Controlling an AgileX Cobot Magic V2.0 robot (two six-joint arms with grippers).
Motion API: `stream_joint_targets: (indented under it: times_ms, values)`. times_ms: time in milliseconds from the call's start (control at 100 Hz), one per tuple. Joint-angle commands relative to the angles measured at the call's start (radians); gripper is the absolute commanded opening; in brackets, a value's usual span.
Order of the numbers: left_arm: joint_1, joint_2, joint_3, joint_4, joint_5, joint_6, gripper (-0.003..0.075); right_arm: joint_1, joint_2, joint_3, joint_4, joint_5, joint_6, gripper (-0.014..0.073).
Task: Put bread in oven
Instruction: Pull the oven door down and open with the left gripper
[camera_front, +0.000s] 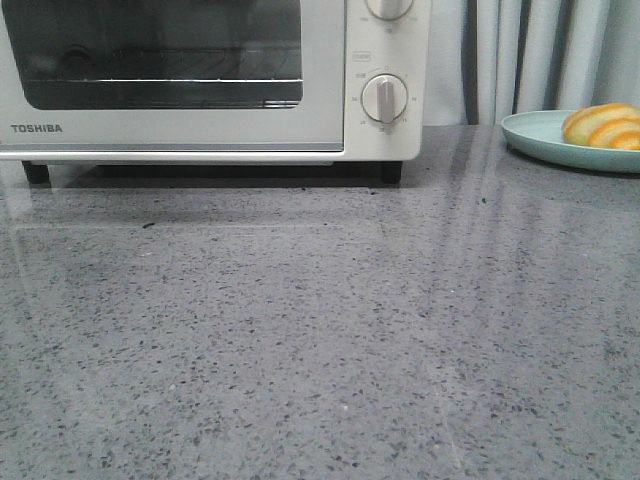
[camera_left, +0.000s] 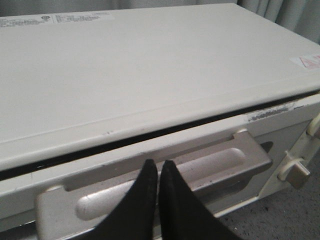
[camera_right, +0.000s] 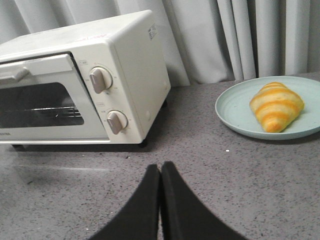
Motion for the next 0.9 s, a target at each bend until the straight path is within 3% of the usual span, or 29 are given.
stream_joint_targets:
  times_ms: [0, 460, 890]
  values:
    - [-0.006, -0.050, 0.023, 0.008, 0.081, 0.000, -0.0022, -0.003, 0.018, -0.035, 0.046, -0.074, -0.010, -0.0049]
    - [-0.008, -0.303, 0.316, 0.008, 0.144, 0.000, -0.0022, -0.003, 0.018, -0.035, 0.071, -0.109, -0.010, -0.0049]
    - [-0.008, -0.365, 0.499, -0.038, 0.149, 0.000, -0.0022, -0.003, 0.021, -0.083, 0.074, -0.130, -0.010, -0.0048]
